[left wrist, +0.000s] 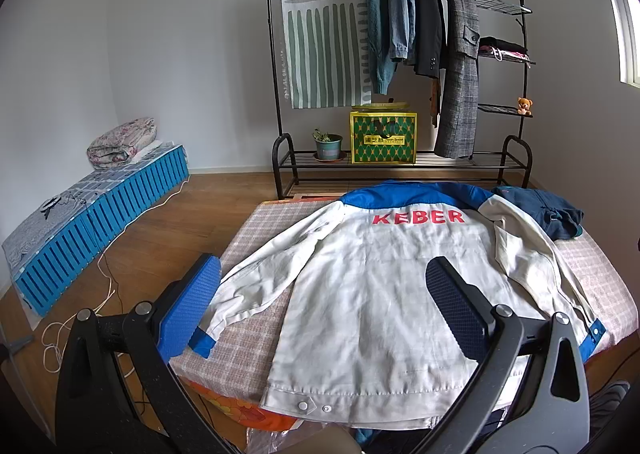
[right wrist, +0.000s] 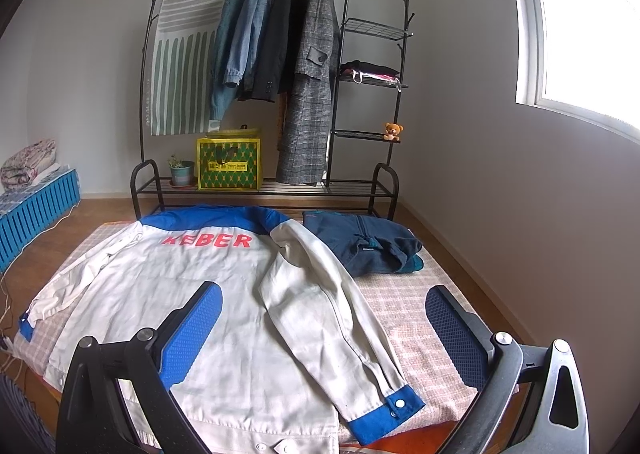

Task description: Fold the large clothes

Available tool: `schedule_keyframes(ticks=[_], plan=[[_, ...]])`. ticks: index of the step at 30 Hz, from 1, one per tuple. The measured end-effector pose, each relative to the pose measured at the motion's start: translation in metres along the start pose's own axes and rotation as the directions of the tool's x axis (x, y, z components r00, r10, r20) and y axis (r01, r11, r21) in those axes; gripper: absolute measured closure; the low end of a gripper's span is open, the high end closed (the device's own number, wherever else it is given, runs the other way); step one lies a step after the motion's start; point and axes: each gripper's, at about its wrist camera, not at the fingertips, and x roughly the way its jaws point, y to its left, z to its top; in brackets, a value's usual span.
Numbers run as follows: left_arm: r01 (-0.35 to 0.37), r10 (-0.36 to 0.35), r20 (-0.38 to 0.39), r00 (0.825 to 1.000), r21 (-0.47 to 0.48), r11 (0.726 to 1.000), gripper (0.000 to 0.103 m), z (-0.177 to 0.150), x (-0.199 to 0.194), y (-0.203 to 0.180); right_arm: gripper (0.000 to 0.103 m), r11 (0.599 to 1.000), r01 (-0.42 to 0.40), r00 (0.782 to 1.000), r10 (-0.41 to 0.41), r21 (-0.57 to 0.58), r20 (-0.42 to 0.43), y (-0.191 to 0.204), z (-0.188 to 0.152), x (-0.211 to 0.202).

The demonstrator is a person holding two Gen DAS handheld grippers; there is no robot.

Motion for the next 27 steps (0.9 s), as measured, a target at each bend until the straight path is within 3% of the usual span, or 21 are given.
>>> schedule_keyframes(ticks=[27], plan=[[-0.003,0.003,0.002,1.0,0.005,1.0,0.0,-0.0032,-0.0006,-0.0027,0.0,0.999,0.033,0.999,-0.032,0.035,-0.021,-0.0057,-0.0006,-0.0017]])
